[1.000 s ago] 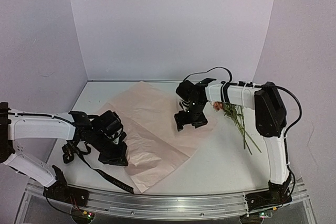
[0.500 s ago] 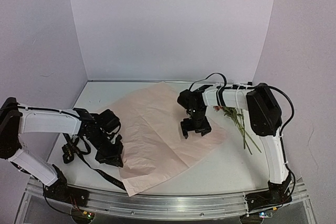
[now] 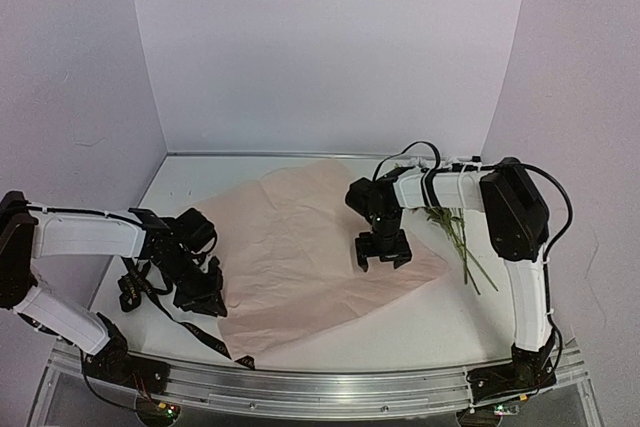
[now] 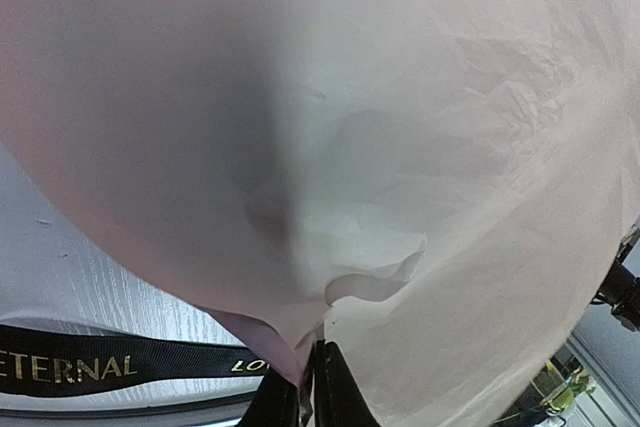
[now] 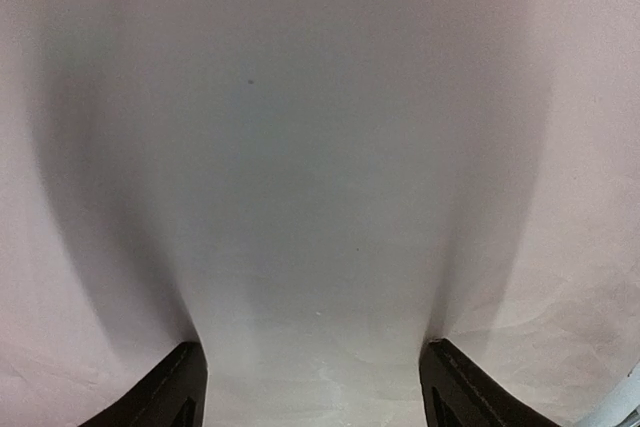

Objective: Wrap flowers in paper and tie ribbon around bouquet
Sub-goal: Unfold the folded wrapping paper at the center of the board.

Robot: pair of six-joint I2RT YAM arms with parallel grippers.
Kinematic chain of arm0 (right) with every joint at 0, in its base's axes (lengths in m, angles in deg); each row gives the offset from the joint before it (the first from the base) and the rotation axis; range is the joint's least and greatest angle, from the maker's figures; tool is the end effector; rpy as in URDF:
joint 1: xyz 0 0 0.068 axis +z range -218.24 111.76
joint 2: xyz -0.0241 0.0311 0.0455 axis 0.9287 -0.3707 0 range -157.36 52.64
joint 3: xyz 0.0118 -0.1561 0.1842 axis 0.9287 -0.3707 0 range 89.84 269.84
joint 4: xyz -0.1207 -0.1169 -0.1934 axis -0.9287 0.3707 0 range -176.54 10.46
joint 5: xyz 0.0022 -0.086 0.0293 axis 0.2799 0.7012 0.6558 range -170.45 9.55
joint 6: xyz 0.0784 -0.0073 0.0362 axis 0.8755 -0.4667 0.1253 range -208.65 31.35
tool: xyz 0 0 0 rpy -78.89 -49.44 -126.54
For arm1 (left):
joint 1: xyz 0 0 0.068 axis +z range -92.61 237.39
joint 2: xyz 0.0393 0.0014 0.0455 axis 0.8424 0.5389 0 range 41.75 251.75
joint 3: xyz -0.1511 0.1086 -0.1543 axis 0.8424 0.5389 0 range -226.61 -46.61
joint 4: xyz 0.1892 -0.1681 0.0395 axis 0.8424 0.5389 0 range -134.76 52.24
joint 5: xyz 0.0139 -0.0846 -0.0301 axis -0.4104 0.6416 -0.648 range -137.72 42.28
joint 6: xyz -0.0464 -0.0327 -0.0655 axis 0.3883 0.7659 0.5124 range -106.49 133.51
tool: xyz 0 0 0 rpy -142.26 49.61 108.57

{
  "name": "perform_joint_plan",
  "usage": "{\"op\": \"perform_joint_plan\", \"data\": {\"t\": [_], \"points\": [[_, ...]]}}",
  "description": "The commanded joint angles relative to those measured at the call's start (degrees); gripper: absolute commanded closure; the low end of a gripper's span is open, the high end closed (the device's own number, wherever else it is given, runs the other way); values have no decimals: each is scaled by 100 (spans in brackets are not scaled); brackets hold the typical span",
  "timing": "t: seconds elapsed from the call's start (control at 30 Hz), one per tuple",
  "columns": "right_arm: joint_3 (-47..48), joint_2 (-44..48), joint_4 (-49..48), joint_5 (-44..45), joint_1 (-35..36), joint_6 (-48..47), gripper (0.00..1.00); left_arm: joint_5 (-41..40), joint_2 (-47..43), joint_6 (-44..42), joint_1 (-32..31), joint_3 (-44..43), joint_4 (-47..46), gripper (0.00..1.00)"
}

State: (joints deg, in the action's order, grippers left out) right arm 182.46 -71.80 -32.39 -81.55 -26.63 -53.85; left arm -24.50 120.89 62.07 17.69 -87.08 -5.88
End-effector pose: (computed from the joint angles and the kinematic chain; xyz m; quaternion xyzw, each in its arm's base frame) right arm 0.2956 0.2644 0.0792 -0.0597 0.9976 0.0293 0.0217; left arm 0.1591 -0.1713 0.0974 0.0534 -0.9725 0.2176 0.0630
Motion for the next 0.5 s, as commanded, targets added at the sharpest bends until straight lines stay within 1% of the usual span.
{"op": "perform_joint_plan", "data": {"t": [0.0, 0.1, 0.17, 0.47], "points": [[24, 301, 248, -98, -5, 5, 20, -231, -246, -5, 8, 8, 118, 100], [15, 461, 256, -213, -8, -127, 18, -653, -225, -11, 28, -42, 355, 100], [-76, 585, 259, -227, -5, -227, 18, -767, -226, -5, 70, -41, 370, 100], [-390, 924, 253, -336, -3, -345, 14, -263, -114, -241, 94, -7, 53, 100]]}}
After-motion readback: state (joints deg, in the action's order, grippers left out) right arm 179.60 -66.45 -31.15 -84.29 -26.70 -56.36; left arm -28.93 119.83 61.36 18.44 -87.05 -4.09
